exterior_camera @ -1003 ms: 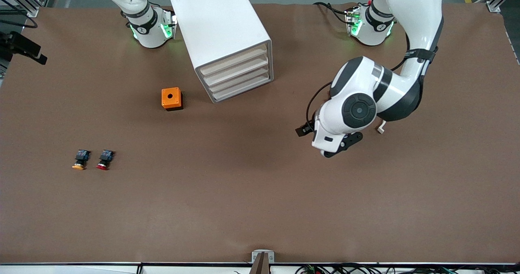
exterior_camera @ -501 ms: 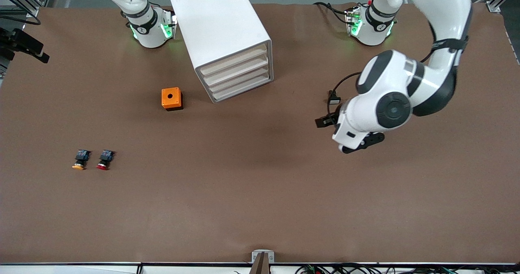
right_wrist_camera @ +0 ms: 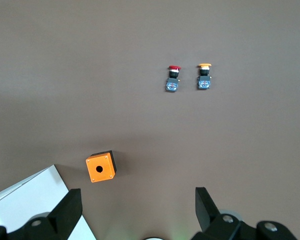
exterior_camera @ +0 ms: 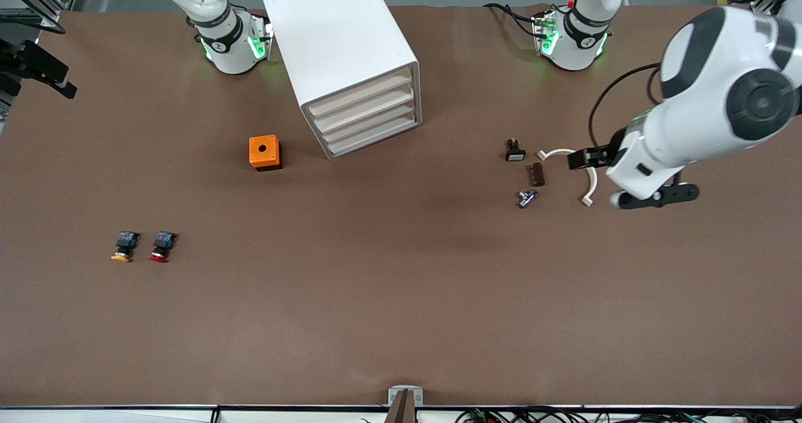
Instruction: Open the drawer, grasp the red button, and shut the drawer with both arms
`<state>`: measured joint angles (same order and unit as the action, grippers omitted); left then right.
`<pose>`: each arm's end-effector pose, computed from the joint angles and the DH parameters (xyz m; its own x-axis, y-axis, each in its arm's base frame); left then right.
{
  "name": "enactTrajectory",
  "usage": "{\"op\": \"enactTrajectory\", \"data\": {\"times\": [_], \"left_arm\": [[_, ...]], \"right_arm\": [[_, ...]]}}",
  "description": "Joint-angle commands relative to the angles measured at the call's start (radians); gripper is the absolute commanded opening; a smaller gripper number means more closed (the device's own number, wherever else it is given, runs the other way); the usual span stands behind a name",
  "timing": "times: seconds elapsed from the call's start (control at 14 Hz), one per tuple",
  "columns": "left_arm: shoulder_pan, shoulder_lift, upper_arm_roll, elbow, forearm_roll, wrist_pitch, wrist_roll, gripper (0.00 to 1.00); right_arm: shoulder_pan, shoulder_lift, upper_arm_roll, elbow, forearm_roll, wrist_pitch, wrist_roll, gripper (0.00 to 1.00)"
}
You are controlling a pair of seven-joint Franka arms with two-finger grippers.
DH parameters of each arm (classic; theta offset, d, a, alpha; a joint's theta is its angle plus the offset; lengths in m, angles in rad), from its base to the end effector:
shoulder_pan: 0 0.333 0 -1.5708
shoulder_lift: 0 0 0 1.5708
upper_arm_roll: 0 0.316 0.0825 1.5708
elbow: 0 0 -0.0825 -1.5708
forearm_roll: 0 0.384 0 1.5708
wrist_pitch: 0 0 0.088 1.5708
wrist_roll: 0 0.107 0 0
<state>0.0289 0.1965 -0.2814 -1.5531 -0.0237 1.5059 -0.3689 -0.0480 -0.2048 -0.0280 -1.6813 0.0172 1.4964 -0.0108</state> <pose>0.5771 -0.1381 0.5190 0.9626 0.1140 -0.2458 0.1146 -0.9933 -0.0119 0.4798 -0.0362 0.6722 0.9978 -0.0634 0.0201 -0.0629 -0.9978 -0.0226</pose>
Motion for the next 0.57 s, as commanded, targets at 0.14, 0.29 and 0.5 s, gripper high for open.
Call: {"op": "enactTrajectory", "data": {"times": [0.14,0.29,0.5], "left_arm": [[-0.054,-0.194,0.13,-0.21,0.007,0.085,0.11,1.0],[-0.125,-0.29,0.243,-0.318,-0.001,0.149,0.168,1.0],[-0.126,-0.426,0.275,-0.497,-0.001,0.291,0.185,1.0]], "right_arm": [[0.0,-0.004,-0.007,0.014,-0.005,-0.036,-0.018,1.0],[-0.004,-0.007,-0.015,0.014,-0.002,-0.071,-0.018,1.0],[-0.006,-0.004,-0.02,0.014,0.001,-0.085,-0.028,1.0]]}}
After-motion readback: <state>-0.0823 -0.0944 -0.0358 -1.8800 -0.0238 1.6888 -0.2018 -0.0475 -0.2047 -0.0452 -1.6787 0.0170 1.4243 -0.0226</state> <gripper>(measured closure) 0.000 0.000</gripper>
